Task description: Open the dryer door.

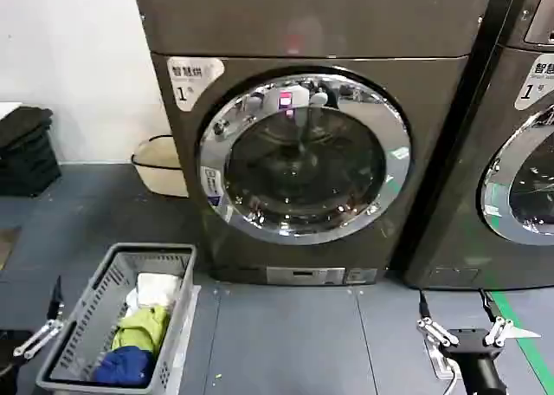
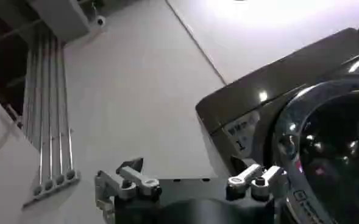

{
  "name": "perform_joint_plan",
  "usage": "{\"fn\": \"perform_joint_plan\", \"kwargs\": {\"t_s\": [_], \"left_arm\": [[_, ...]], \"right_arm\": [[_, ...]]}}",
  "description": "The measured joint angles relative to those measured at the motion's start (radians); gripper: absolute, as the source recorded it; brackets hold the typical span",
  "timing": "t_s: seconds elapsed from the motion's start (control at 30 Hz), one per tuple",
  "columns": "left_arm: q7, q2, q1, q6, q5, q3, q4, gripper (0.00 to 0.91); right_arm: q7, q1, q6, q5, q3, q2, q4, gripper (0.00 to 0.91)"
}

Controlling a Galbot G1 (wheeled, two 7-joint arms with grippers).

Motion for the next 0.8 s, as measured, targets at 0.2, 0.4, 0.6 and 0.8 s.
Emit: {"fn": "perform_joint_plan", "kwargs": {"t_s": [0.2, 0.4, 0.6, 0.8], "left_arm": [[0.013, -0.001, -0.003, 0.0, 0.0, 0.001, 0.0, 0.907], [0.014, -0.001, -0.002, 0.0, 0.0, 0.002, -0.004, 0.907], [0.015, -0.001, -0.004, 0.0, 0.002, 0.004, -0.006, 0.907], [0.017, -0.003, -0.004, 0.0, 0.007, 0.005, -0.007, 0.907]], "right_arm": [[-0.013, 0.036, -0.017, 0.021, -0.011, -0.033, -0.016, 0.907], [-0.015, 0.091, -0.029, 0.07, -0.035, -0.102, -0.051, 0.907], [-0.026, 0.18, -0.031, 0.153, -0.082, -0.211, -0.104, 0.907], [-0.037, 0.27, -0.026, 0.224, -0.135, -0.311, -0.159, 0.907]]}}
